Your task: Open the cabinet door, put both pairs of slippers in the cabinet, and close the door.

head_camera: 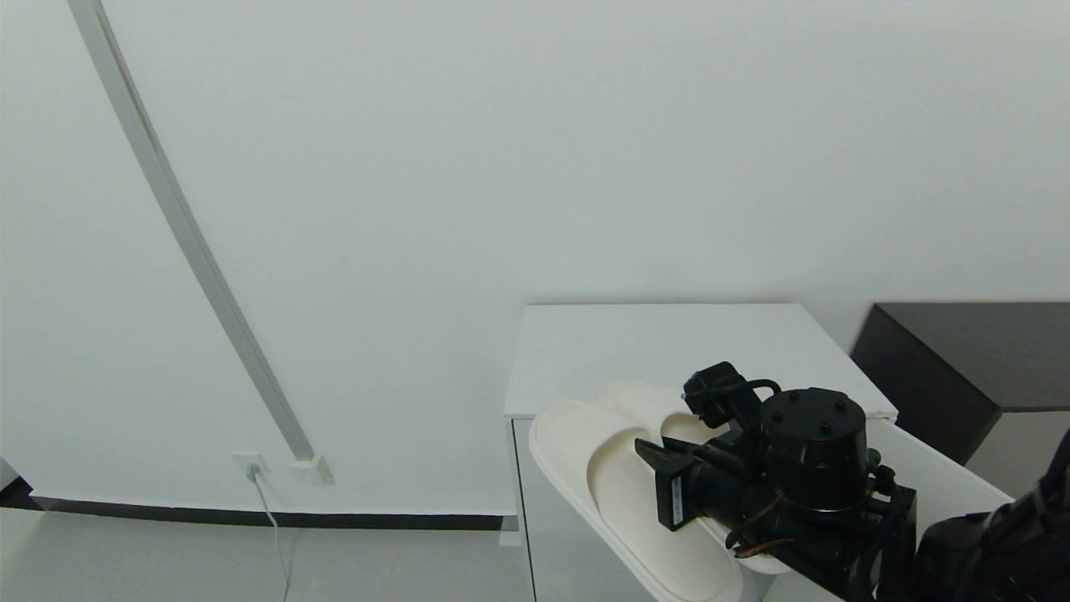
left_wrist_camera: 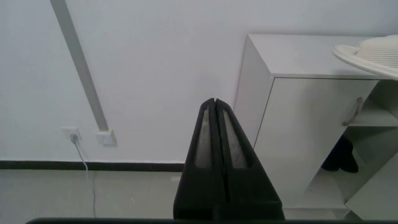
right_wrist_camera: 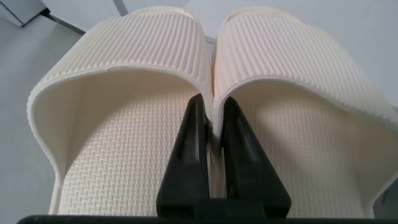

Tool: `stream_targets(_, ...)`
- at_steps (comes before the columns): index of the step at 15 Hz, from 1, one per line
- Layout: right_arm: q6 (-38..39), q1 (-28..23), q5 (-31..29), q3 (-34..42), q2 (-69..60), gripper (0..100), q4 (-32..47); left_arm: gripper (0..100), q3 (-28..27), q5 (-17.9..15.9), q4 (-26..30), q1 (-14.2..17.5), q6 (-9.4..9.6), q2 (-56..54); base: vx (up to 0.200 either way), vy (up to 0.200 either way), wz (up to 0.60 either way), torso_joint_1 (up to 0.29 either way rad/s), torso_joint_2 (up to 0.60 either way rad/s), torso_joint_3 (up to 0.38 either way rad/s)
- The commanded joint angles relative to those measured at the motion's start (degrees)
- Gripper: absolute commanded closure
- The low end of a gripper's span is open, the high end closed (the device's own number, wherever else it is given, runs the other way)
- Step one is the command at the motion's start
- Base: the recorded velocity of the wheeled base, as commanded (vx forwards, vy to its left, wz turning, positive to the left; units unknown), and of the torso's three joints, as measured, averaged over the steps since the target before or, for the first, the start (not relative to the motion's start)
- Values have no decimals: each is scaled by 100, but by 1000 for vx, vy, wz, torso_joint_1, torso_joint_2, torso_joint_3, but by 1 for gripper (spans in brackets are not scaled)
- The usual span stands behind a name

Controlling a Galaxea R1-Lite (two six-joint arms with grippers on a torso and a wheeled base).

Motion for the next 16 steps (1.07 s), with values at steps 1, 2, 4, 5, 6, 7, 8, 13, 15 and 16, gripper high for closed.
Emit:
stream_targets(1,-4,27,-3,33,49,100,-74,100,0,4,-1,2,-2,7,0,0,0,0,0,0)
stream_targets(2,-12,45,-12,59,67,100,-171,100,0,4,-1,2,-2,7,0,0,0,0,0,0)
stream_targets(4,-135,45,-12,86,84,100,-268,100,0,4,-1,2,-2,7,0,0,0,0,0,0)
stream_targets(5,-144,45,-3,77,93,100,-268,100,0,4,-1,2,-2,7,0,0,0,0,0,0)
stream_targets(6,-144,45,-12,86,93,100,-268,100,0,4,-1,-7,-2,7,0,-200,0,7,2,2)
stream_targets(7,-144,45,-12,86,93,100,-268,100,0,4,-1,2,-2,7,0,-200,0,2,-2,2)
stream_targets(8,-144,45,-12,94,93,100,-268,100,0,4,-1,-7,-2,7,0,-200,0,-2,2,-2)
stream_targets(13,-144,54,-12,138,93,100,-268,100,0,4,-1,2,-2,7,0,-200,0,1,2,2)
stream_targets(15,-144,45,-12,147,84,100,-268,100,-9,4,-1,2,-11,7,0,-200,0,5,0,0)
stream_targets(16,-135,45,-12,147,84,100,-268,100,-9,4,-1,-7,-11,7,0,-200,0,2,2,2)
